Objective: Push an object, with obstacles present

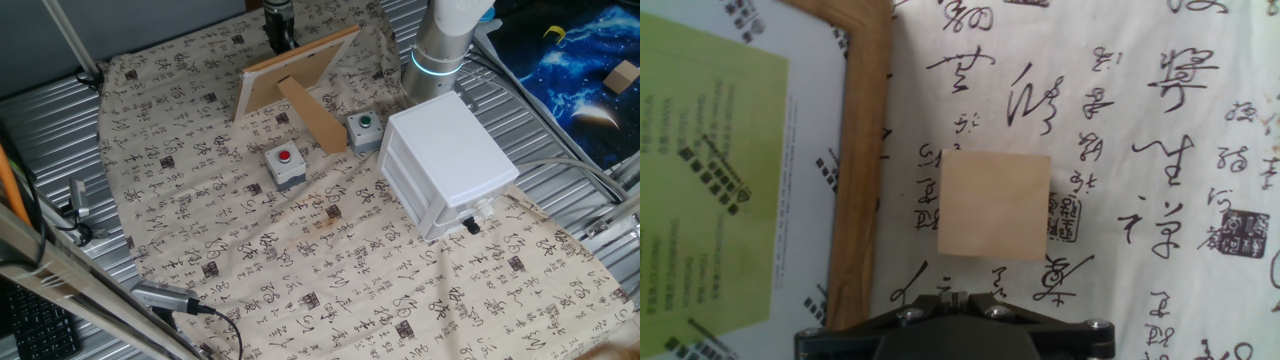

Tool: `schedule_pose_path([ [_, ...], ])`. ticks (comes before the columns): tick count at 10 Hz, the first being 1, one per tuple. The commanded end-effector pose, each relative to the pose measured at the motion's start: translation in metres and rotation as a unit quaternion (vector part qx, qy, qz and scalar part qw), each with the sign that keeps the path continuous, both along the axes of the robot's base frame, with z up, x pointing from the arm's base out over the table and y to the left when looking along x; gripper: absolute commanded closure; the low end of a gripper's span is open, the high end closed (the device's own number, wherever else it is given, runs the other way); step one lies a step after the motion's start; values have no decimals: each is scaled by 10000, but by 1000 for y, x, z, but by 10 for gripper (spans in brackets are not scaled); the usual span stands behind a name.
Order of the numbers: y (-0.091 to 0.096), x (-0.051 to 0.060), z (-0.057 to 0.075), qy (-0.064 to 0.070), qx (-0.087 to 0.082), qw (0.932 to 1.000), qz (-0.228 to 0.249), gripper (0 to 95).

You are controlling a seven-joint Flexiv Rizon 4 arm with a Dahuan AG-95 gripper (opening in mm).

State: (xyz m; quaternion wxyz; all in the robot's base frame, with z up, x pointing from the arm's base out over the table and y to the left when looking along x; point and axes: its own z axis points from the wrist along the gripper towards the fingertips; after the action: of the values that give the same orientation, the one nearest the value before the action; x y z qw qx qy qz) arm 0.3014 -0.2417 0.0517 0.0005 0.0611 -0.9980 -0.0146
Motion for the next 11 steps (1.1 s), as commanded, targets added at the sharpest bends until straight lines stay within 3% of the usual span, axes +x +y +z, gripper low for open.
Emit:
schedule_pose_path([
  [1, 0, -1, 2, 6, -5, 10000, 2, 950],
  [11, 0, -1, 2, -17, 6, 10000, -43, 950],
])
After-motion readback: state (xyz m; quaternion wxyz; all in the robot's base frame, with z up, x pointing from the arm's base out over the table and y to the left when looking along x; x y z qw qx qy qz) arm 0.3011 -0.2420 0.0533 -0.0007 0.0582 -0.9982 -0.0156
